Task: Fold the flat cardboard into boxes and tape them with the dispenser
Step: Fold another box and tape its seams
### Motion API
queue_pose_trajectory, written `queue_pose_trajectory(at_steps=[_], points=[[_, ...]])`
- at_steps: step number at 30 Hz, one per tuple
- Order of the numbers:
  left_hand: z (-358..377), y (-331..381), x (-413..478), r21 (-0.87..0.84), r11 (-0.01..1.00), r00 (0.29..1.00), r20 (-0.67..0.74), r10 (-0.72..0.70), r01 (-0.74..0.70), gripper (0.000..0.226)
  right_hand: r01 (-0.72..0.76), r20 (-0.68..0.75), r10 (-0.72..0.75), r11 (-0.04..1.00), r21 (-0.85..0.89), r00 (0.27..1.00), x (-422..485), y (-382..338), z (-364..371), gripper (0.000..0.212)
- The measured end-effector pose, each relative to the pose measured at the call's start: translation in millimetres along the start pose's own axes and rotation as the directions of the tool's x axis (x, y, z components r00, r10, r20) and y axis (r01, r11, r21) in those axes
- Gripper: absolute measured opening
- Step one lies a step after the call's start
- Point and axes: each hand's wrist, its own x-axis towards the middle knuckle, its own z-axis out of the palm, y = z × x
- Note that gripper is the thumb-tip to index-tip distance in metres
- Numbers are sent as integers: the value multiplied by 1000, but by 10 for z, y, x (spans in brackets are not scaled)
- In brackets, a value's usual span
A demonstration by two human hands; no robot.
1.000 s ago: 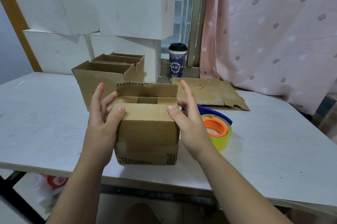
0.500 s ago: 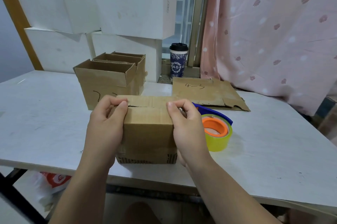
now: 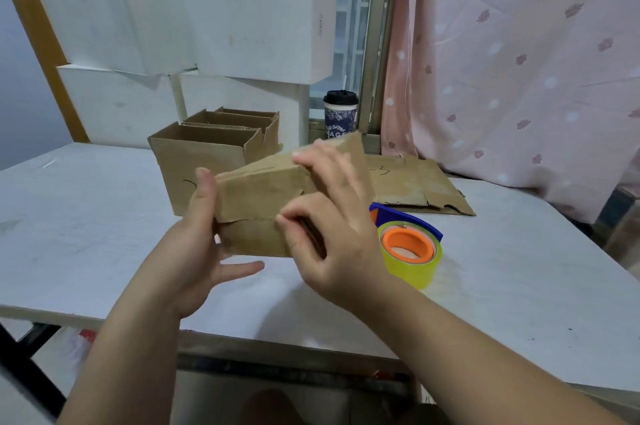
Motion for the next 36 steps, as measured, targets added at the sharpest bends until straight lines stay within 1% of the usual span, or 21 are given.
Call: queue_pose_trajectory(at_steps=[2,4,6,7,9,11,12,13,14,15,17,19,22,25,27,29,30,32,33,34,36], points=[[-25,-42,54,-180,978,992,84,-90,104,81,215,94,-206,971,-101,974,-28,65,-15,26],[-30,-117,96,-369,899,957,248,-148,235,77,423,196,-391,892,-160,899,-93,112,-19,30],[-34,-218,124,-484,810,926,330,-182,332,68,546,278,-486,812,-208,829,-171,151,-22,35],[-28,-270,142,-517,790,930,323,-177,330,64,552,299,-484,805,-216,822,-205,179,-33,38],[2,-370,172,-592,769,963,246,-114,242,58,425,295,-368,891,-159,882,-253,211,-49,45],[53,-476,200,-629,768,990,136,-45,121,51,129,252,-116,991,-39,961,-309,180,-46,57],[80,-521,205,-627,776,995,94,-24,78,50,-48,219,46,999,6,975,-336,146,-35,63],[99,-560,207,-628,777,998,69,-10,51,51,-235,187,223,971,41,957,-356,100,-18,70],[109,-594,211,-634,772,998,60,8,32,52,-416,176,397,906,82,901,-367,45,-5,79],[110,-614,215,-642,767,997,68,35,17,52,-568,199,540,812,133,818,-373,-3,6,88],[84,-641,213,-616,786,990,73,119,-49,50,-751,308,687,625,211,658,-416,-13,1,102],[18,-693,216,-551,824,983,43,181,-128,46,-818,398,716,524,236,574,-477,27,-31,107],[-141,-785,222,-454,881,986,36,163,-129,44,-856,460,727,480,192,511,-568,96,-54,119],[-290,-857,226,-453,891,993,98,65,-14,45,-859,517,711,501,105,477,-650,198,-65,126],[-327,-854,212,-440,898,990,138,40,25,44,-856,568,691,515,48,447,-699,263,-95,125],[-301,-799,192,-358,932,994,111,-11,51,52,-849,606,672,529,9,426,-754,294,-114,124],[-272,-764,187,-267,963,998,58,-31,46,59,-845,613,667,535,1,423,-781,303,-120,124],[-202,-686,197,51,998,996,-79,-33,38,60,-837,614,664,547,-12,426,-806,323,-131,123],[-177,-671,207,214,976,990,-138,-2,32,55,-837,616,667,546,-20,420,-809,335,-135,123],[-158,-664,218,322,946,987,-159,35,18,53,-840,619,669,542,-26,412,-804,349,-146,123],[-114,-640,222,372,927,982,-150,113,-50,58,-842,632,661,539,-25,405,-795,376,-170,122]])
